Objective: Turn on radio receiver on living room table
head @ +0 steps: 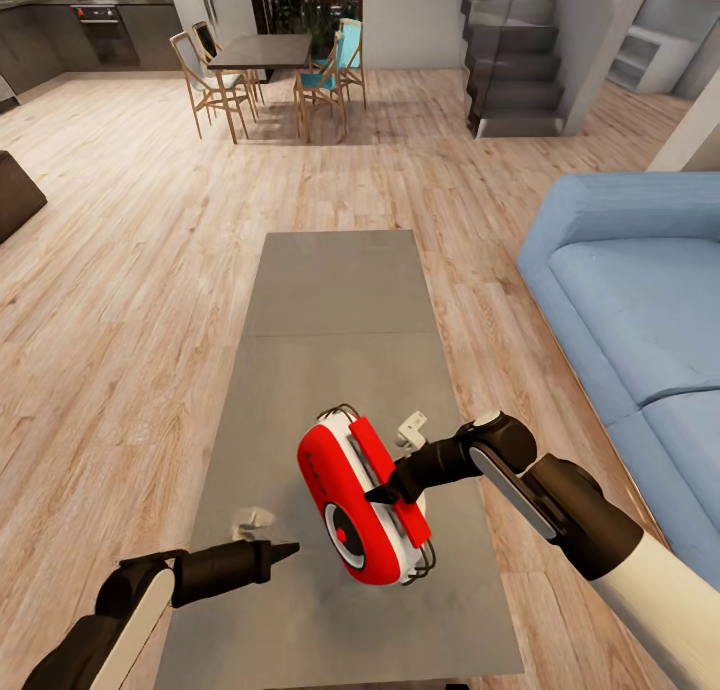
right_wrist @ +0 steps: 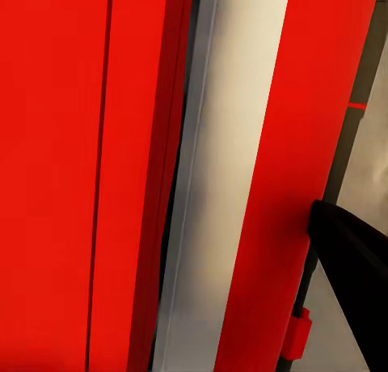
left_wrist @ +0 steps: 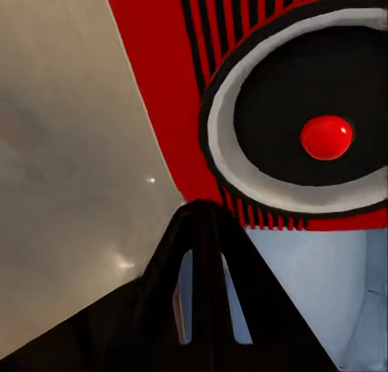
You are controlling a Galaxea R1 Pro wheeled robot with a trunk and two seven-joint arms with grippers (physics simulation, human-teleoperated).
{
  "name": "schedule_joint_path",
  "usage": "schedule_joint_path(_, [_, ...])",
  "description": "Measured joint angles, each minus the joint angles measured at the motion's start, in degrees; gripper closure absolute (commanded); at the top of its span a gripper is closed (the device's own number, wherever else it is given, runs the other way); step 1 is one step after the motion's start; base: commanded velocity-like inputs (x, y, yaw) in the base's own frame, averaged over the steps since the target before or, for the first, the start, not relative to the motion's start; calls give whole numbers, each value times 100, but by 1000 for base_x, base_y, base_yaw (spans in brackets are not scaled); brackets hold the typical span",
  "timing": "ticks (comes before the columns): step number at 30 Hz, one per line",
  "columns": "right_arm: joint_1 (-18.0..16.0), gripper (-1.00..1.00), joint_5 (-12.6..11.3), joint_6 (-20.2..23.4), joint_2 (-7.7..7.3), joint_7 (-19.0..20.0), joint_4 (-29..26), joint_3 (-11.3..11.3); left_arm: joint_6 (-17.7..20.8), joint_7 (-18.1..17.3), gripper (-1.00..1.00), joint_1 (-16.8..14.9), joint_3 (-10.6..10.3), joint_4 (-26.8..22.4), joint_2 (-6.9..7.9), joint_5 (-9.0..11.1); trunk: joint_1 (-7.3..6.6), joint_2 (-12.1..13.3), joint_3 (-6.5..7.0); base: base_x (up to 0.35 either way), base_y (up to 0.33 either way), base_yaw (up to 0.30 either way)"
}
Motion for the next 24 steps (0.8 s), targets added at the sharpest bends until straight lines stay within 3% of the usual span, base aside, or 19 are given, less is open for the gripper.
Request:
schedule_joint_path(1, [0, 100, -1, 0, 0, -3, -1, 0, -2, 3, 100, 0, -92, 5, -65, 6, 0, 0, 0, 0, 0, 0])
schedule_joint_path(6, [0, 100, 2, -1, 0, -30, -1, -17, -3, -15, 100, 0, -162, 12, -321, -10, 0, 0, 0, 0, 0, 0])
schedule_joint_path(24, [0, 100, 11, 0, 8, -41, -1, -27, -9, -71, 100, 0, -171, -90, -366, 31, 0, 0, 0, 0, 0, 0])
